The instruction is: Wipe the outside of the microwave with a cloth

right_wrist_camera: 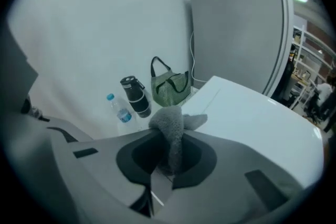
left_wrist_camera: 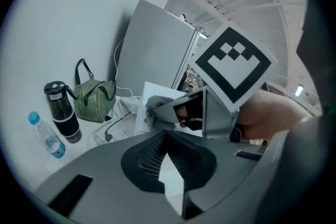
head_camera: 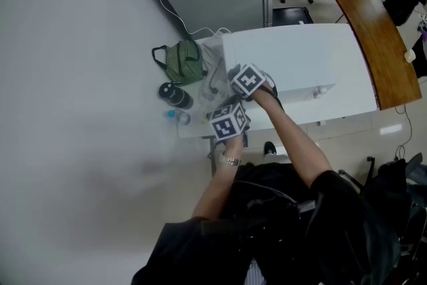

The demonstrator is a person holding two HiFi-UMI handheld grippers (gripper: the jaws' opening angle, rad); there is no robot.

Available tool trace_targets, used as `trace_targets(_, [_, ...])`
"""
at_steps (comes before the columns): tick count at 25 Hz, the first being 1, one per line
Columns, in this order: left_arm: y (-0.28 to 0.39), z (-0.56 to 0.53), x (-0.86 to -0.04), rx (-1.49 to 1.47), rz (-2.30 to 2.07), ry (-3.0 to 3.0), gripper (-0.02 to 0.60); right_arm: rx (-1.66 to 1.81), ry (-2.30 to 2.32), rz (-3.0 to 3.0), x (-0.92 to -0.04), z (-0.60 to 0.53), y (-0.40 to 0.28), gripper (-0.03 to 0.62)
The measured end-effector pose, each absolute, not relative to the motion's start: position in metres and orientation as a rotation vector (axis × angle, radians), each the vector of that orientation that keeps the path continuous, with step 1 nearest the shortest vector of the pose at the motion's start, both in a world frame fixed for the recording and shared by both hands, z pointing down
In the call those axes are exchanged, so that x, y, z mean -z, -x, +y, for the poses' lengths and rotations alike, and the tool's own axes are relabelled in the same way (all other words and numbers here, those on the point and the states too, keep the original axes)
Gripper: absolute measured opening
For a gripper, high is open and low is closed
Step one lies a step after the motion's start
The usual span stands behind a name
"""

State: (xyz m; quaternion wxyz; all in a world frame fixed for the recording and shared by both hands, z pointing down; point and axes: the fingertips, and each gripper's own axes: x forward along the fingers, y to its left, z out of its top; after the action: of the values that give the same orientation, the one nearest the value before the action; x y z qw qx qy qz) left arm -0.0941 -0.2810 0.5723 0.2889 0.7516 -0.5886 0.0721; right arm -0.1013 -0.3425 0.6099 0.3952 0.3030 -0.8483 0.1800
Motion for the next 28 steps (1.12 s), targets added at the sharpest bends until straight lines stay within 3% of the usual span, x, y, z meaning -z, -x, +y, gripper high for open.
trace_targets(7, [0.080,-0.282,-0.577,-0.201,-1.492,-2.036,-0.002,-0.523,-0.883,-2.098,-0.636,-0.334,0.041,0.032])
trace_targets(17, [0.025,-0.273,-0.578,-0.251,-1.319,-2.155,-0.002,-0.683,-1.523,-1.785,-0.641,-0.312,-0.261,0.031])
trace_targets(20, [0.028,-0.266,-0.577,-0.278,-1.321,-2.173,-0.002,-0.692,-1.625,-1.685,-0.641,-0.306,-0.318,0.032])
trace_targets(24, [0.046,-0.252,-0.576,-0.288,-1.365,-2.184,-0.002,-0.594,-1.641,-1.654,-0.627,-0.303,-0.305,0.031])
trace_targets(28, [0.073,-0.233,-0.575,-0.272,-1.436,-2.152,-0.002,-0.403,-1.649,-1.747,-0.614,-0.278,-0.216,0.031])
